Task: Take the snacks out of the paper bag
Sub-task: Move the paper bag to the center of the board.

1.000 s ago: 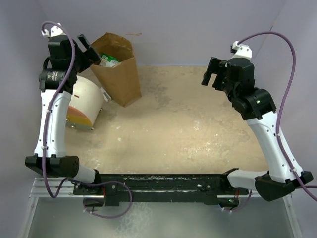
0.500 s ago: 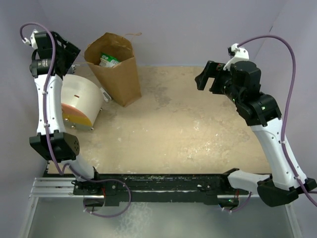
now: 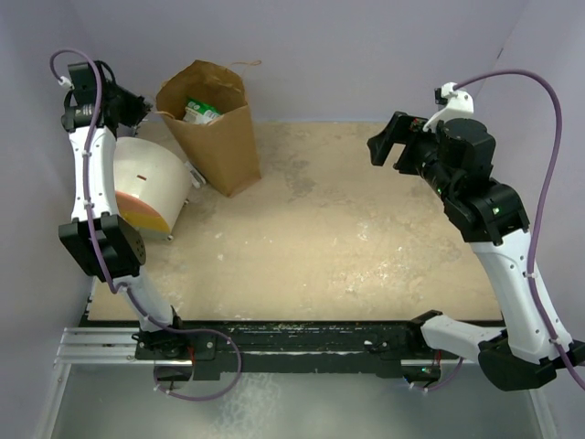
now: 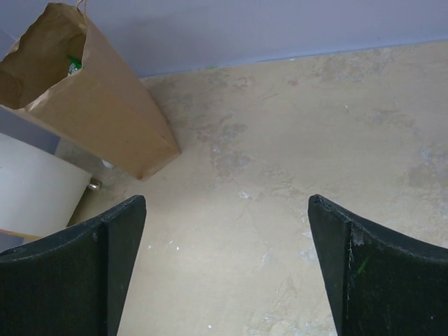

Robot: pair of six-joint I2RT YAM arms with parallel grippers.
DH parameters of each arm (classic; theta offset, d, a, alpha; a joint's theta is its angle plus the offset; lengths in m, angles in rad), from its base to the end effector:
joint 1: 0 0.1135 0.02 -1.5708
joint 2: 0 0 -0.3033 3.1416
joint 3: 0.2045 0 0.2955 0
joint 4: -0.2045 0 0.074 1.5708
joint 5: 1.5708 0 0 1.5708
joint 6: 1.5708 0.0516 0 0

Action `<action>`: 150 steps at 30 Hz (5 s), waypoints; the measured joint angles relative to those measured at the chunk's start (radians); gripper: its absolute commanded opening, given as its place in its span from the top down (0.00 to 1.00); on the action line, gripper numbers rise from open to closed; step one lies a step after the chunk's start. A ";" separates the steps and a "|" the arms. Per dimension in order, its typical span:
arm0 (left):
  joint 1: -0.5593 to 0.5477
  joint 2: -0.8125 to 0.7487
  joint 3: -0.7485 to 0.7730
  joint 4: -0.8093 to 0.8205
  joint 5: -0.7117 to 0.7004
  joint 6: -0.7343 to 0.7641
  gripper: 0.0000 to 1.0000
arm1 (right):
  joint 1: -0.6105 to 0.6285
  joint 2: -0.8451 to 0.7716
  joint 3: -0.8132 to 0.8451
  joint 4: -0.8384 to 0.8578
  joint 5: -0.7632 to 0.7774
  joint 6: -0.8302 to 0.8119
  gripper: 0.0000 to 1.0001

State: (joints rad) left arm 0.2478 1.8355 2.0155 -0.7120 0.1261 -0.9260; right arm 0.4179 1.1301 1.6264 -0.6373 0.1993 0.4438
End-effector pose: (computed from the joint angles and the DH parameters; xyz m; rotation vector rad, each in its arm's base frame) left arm 0.4681 0.1117 0.4536 -1.1224 1.8274 -0.5352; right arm 0.2233 0.0880 0.5609 0.1721 1.7229 0.4687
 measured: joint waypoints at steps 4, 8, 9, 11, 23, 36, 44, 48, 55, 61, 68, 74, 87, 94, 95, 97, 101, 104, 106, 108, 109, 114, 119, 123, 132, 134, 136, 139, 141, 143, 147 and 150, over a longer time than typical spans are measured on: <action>0.000 0.005 0.003 0.016 0.082 0.010 0.94 | 0.000 0.000 0.000 0.000 0.017 -0.001 0.01; 0.000 0.002 -0.002 0.058 0.164 0.014 0.99 | 0.000 0.002 0.000 -0.001 0.020 -0.002 0.01; 0.000 0.002 -0.002 0.068 0.185 0.014 1.00 | 0.000 0.003 0.000 -0.002 0.020 -0.002 0.01; 0.000 0.000 -0.002 0.088 0.230 0.018 1.00 | 0.000 0.005 0.000 -0.004 0.020 -0.002 0.01; -0.022 -0.093 -0.105 0.168 0.446 -0.027 1.00 | 0.000 -0.010 -0.016 -0.008 -0.004 0.003 0.01; -0.235 -0.267 -0.299 0.180 0.489 -0.082 1.00 | 0.000 -0.073 -0.080 -0.015 -0.069 0.044 0.00; -0.309 -0.427 -0.427 0.139 0.460 -0.087 1.00 | 0.000 -0.119 -0.112 -0.024 -0.101 0.043 0.01; -0.335 -0.510 -0.491 0.095 0.446 -0.086 1.00 | 0.000 -0.133 -0.124 -0.042 -0.122 0.043 0.00; -0.346 -0.660 -0.586 0.016 0.451 -0.085 1.00 | 0.000 -0.135 -0.130 -0.067 -0.171 0.038 0.01; -0.347 -0.768 -0.629 -0.071 0.446 -0.071 0.98 | 0.000 -0.114 -0.130 -0.058 -0.278 0.032 0.00; -0.347 -0.868 -0.640 -0.197 0.406 -0.035 0.96 | 0.000 -0.068 -0.135 0.000 -0.407 0.076 0.00; -0.347 -0.944 -0.674 -0.240 0.386 -0.031 0.91 | 0.000 0.048 -0.142 0.157 -0.523 0.160 0.00; -0.348 -0.945 -0.705 -0.279 0.386 0.004 0.88 | 0.014 0.653 0.134 0.489 -0.639 0.359 0.06; -0.348 -0.882 -0.700 -0.311 0.386 0.068 0.89 | 0.025 0.864 0.344 0.602 -0.664 0.463 0.14; -0.348 -0.871 -0.690 -0.320 0.385 0.079 0.89 | 0.028 0.880 0.358 0.611 -0.665 0.472 0.17; -0.348 -0.845 -0.656 -0.333 0.383 0.107 0.89 | 0.037 0.919 0.401 0.623 -0.665 0.491 0.24; -0.348 -0.808 -0.596 -0.344 0.370 0.158 0.89 | 0.055 0.990 0.485 0.630 -0.665 0.516 0.51; -0.348 -0.792 -0.565 -0.360 0.360 0.191 0.90 | 0.061 1.006 0.500 0.632 -0.663 0.527 0.85; -0.348 -0.780 -0.548 -0.369 0.357 0.211 0.90 | 0.064 1.005 0.499 0.629 -0.660 0.528 1.00; -0.348 -0.771 -0.540 -0.372 0.356 0.220 0.91 | 0.066 0.990 0.488 0.624 -0.644 0.518 1.00; -0.348 -0.764 -0.536 -0.375 0.356 0.230 0.91 | 0.066 0.973 0.472 0.620 -0.630 0.512 1.00; -0.348 -0.741 -0.513 -0.375 0.356 0.243 0.97 | 0.066 0.794 0.295 0.594 -0.549 0.477 1.00; -0.348 -0.741 -0.508 -0.375 0.357 0.242 0.96 | 0.070 0.598 0.124 0.528 -0.471 0.440 1.00; -0.348 -0.740 -0.508 -0.375 0.361 0.239 0.96 | 0.068 0.438 -0.028 0.469 -0.414 0.425 1.00; -0.348 -0.679 -0.466 -0.355 0.406 0.234 0.82 | 0.067 0.173 -0.148 0.235 -0.294 0.377 0.98; -0.348 -0.663 -0.454 -0.342 0.422 0.231 0.75 | 0.067 0.121 -0.169 0.187 -0.280 0.370 0.96; -0.348 -0.658 -0.449 -0.335 0.436 0.230 0.68 | 0.068 0.077 -0.188 0.155 -0.266 0.365 0.93; -0.348 -0.662 -0.449 -0.327 0.460 0.230 0.50 | 0.067 0.025 -0.216 0.127 -0.253 0.355 0.84; -0.348 -0.672 -0.454 -0.324 0.476 0.227 0.39 | 0.067 0.005 -0.219 0.113 -0.244 0.341 0.73; -0.348 -0.693 -0.463 -0.325 0.485 0.223 0.26 | 0.067 -0.006 -0.219 0.102 -0.238 0.322 0.59; -0.348 -0.749 -0.468 -0.357 0.486 0.234 0.05 | 0.067 -0.033 -0.219 0.063 -0.230 0.269 0.22; -0.349 -0.789 -0.463 -0.396 0.479 0.239 0.01 | 0.067 -0.069 -0.219 0.034 -0.235 0.230 0.04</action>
State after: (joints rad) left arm -0.1009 1.0462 1.5524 -1.1080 0.6052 -0.6868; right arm 0.4850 1.0611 1.4078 -0.6037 -0.0360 0.6743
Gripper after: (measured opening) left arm 0.964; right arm 0.801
